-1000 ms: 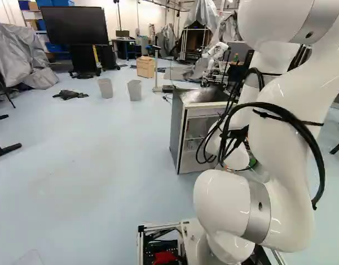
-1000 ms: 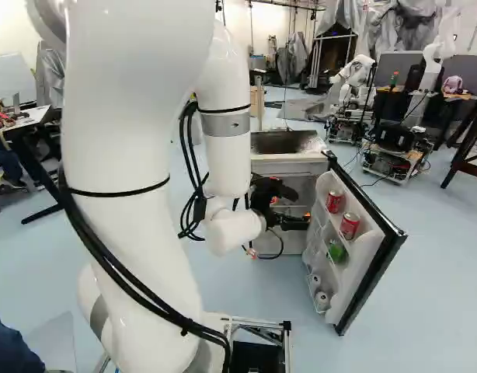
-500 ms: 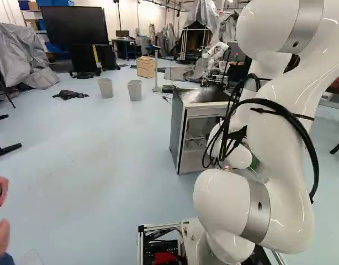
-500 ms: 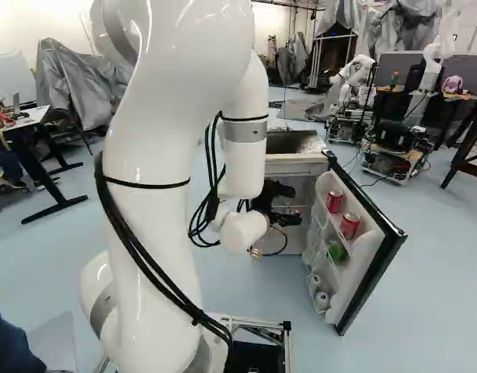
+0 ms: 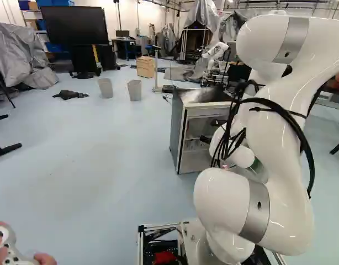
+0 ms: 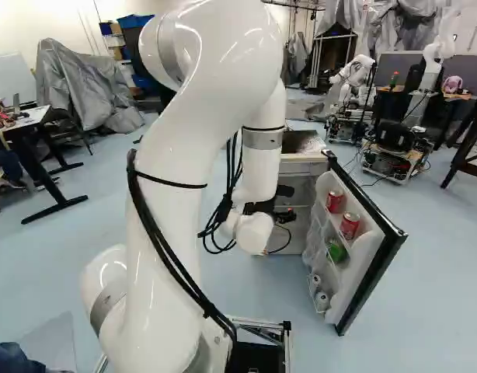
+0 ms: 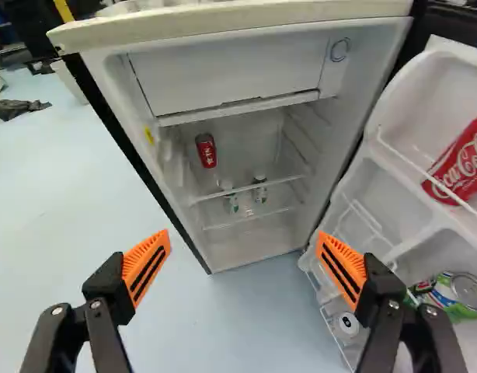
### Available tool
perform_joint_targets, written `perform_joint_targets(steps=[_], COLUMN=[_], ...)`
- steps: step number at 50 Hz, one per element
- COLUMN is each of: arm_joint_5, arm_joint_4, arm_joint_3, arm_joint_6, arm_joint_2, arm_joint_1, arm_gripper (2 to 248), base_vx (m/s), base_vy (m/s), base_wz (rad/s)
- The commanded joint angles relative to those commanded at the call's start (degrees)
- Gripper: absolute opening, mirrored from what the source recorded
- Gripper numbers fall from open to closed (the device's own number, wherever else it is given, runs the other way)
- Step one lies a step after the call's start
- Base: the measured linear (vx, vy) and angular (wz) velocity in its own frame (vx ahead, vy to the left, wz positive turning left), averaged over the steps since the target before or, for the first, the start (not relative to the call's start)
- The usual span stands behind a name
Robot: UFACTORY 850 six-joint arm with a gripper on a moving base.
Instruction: Grab a drink from the fridge
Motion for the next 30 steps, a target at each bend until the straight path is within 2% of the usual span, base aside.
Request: perform_joint_targets(steps=[30], arm_joint_5=[0.6], arm_joint_4=[-15.3], arm_joint_3=[-9.0], arm_joint_6=[0.0], arm_joint_2=[-9.7], arm_joint_1=[-2.8], arm_gripper=[247], base_vx=[0.0], base_vy=[0.0], base_wz=[0.0])
